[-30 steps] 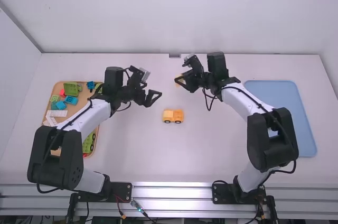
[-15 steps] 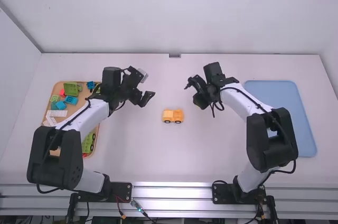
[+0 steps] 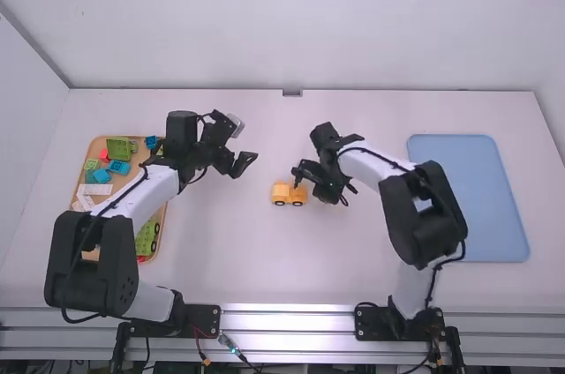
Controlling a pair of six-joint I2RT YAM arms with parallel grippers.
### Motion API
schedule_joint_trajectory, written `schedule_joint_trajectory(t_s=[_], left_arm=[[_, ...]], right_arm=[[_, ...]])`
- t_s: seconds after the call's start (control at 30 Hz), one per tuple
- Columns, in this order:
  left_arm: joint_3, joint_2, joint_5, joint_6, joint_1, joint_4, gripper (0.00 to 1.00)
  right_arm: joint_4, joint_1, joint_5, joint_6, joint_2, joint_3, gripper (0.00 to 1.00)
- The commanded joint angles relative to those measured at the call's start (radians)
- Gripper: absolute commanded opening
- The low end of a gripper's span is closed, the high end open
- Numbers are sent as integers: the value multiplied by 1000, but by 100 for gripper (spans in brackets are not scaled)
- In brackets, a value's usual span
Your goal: Assemble lego blocks to make yellow taxi
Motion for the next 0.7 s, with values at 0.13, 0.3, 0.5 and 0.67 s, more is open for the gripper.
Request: schedule_joint_trajectory(t_s=[0.13, 0.3, 0.5, 0.67], left_arm=[[0, -2, 11, 11, 2, -8, 99], [0, -2, 11, 79, 1, -38, 99], [0, -2, 11, 105, -2, -61, 99], [0, -2, 12, 125, 0, -61, 99]], right_arm=[[-61, 29, 48, -72, 106, 132, 0], [-52, 29, 62, -76, 116, 139, 0], [-55, 21, 54, -101, 116, 139, 14], [-51, 16, 47, -101, 116, 135, 99]])
